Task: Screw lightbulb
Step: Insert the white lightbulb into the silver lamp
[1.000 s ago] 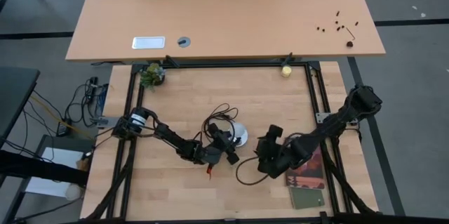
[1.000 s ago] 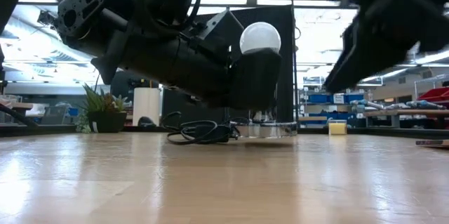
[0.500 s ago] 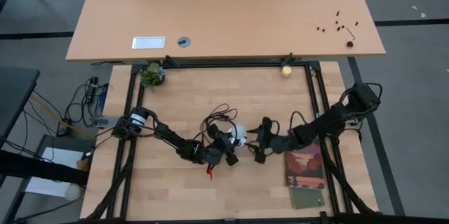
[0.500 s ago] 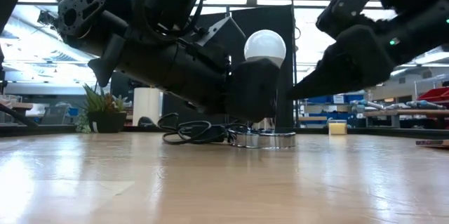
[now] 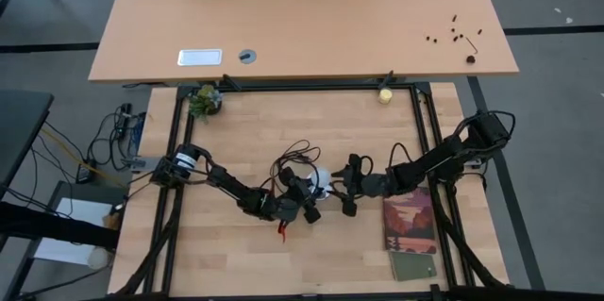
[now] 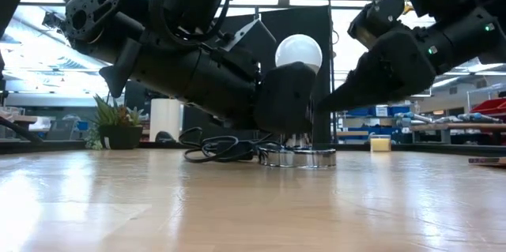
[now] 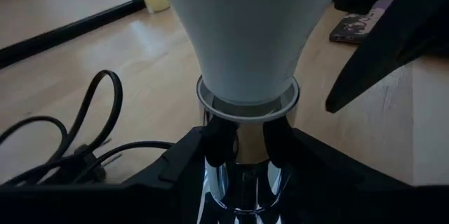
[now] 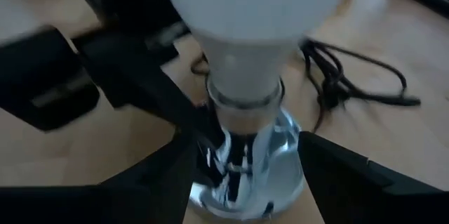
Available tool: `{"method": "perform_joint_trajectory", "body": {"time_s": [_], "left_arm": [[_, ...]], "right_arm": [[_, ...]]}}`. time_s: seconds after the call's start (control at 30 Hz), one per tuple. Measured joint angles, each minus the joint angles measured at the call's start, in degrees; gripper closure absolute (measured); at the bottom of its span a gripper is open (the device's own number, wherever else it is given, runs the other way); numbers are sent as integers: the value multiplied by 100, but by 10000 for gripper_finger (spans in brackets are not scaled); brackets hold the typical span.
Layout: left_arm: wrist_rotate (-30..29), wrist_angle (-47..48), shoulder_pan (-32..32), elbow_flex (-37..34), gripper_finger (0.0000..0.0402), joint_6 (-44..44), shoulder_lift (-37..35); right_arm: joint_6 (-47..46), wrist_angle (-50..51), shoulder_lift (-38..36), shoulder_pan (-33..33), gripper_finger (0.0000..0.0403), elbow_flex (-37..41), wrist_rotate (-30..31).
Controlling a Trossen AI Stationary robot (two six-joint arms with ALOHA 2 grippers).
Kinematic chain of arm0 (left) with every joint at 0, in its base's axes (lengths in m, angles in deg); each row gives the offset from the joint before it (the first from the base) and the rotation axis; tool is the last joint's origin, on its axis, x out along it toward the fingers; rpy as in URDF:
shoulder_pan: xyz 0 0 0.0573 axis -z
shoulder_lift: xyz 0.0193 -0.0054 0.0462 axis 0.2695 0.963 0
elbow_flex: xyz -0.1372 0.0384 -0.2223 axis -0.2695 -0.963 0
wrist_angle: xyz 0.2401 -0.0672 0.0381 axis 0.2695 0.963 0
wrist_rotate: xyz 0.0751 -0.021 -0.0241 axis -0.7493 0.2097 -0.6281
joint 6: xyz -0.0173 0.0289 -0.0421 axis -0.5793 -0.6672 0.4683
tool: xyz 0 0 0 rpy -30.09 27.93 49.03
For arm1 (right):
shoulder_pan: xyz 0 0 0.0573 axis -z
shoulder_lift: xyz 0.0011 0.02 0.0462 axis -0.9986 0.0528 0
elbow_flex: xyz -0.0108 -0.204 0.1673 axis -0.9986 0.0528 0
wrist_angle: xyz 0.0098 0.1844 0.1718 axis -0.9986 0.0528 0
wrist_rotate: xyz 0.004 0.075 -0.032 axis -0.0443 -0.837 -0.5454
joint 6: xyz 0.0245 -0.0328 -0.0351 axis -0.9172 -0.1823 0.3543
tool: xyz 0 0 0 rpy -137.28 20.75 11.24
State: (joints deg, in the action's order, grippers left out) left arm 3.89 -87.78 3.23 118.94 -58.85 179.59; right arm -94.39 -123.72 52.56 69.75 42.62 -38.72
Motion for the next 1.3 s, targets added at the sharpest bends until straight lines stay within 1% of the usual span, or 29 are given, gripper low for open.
{"method": "perform_joint_trajectory", "body": {"time_s": [0.2, 0.37, 0.47, 0.63, 0.73, 0.9, 1.13, 1.3], "left_arm": [[142, 5, 1, 0, 218, 100, 0], [178, 5, 1, 0, 218, 96, 0], [231, 10, -1, -2, 218, 96, 0], [271, 8, -3, -2, 214, 140, 0], [278, 6, 4, -2, 197, 219, 0], [385, 183, 6, -22, 168, 218, 22], [391, 144, 6, -15, 164, 216, 16], [381, 120, 4, -15, 164, 216, 16]], "right_arm": [[458, -622, 0, -36, 144, 0, -159], [433, -628, 0, 210, 134, 53, -748], [389, -706, -2, 297, 126, 150, -940], [205, -599, 16, 315, 117, 485, -959], [-67, -874, 4, 315, 117, 640, -962], [-193, -1176, 0, 249, 117, 734, -977], [-250, -1197, -6, 235, 117, 726, -977], [-534, -1140, -297, 181, 117, 726, -1084]]}}
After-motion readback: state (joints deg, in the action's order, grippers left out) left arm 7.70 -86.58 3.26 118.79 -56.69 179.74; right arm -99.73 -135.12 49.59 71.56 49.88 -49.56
